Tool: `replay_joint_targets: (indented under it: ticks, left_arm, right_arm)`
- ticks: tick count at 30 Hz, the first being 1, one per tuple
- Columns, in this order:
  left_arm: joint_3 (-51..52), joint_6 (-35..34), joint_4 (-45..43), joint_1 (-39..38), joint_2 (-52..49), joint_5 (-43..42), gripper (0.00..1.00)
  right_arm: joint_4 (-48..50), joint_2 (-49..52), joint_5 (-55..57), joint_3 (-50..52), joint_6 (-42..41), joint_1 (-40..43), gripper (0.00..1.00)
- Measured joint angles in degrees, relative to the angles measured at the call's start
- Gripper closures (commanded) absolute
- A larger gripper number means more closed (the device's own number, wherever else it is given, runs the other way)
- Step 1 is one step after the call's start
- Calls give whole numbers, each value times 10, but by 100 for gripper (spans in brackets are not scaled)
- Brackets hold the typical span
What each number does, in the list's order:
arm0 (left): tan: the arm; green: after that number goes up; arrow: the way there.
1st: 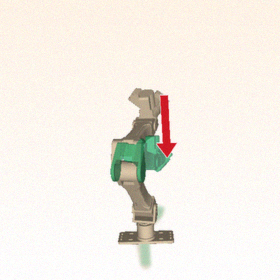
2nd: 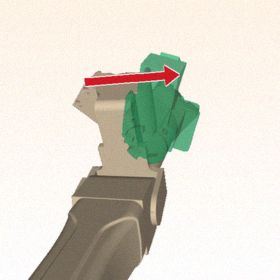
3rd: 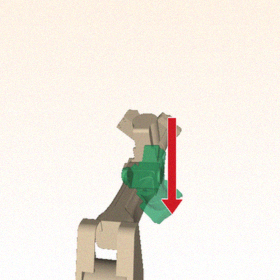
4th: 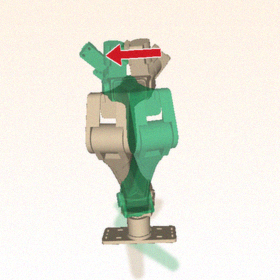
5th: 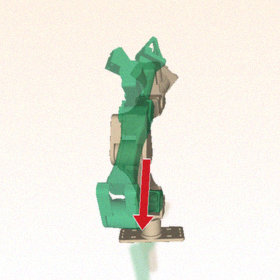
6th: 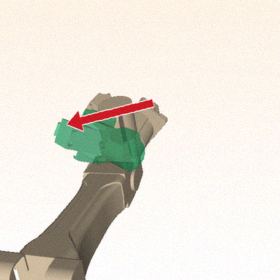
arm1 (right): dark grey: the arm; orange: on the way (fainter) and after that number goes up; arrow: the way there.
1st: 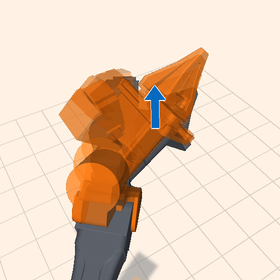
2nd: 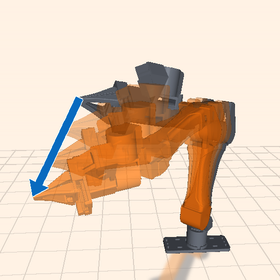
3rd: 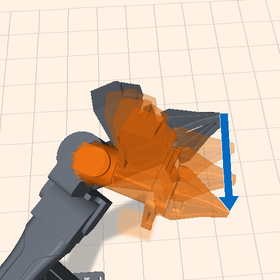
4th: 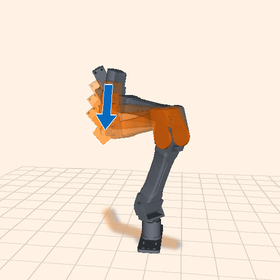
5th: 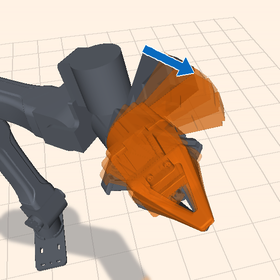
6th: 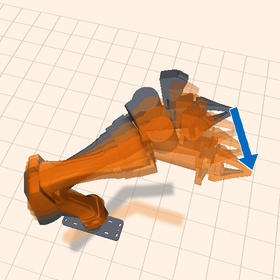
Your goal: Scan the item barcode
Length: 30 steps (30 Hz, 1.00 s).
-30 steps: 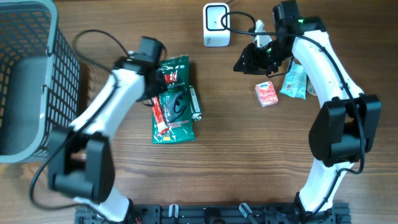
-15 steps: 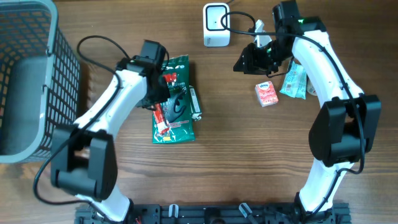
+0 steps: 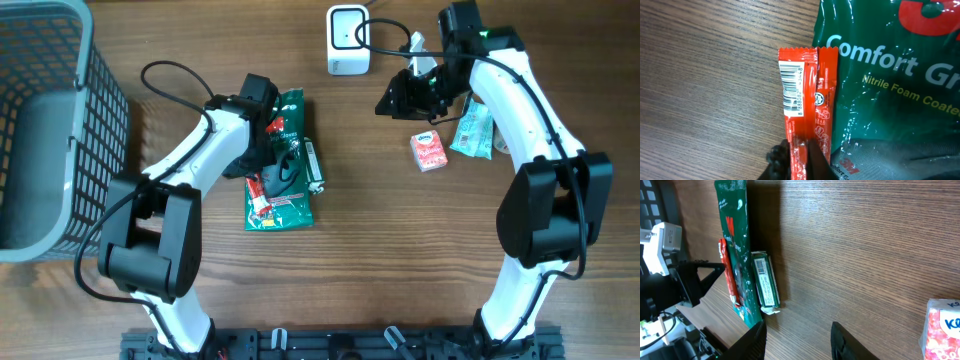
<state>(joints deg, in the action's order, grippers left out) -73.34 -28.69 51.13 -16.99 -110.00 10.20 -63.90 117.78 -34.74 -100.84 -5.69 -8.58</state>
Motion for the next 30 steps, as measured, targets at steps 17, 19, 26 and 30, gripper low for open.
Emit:
replay_joint_targets:
  ticks: [17,19,26,30]
  left_arm:
    - [-6,0,13,38,0,-24,47]
    - [-21,3,16,68,3,-40,45]
    - [-102,8,15,163,56,-61,40]
    - [-116,10,14,200,75,-63,37]
  right_arm:
    - [-34,0,-46,0,78,-67,53]
    - [-33,0,-53,0,84,-96,53]
    - [-3,0,-54,0,77,-202,53]
    - [23,0,-19,0,49,-263,52]
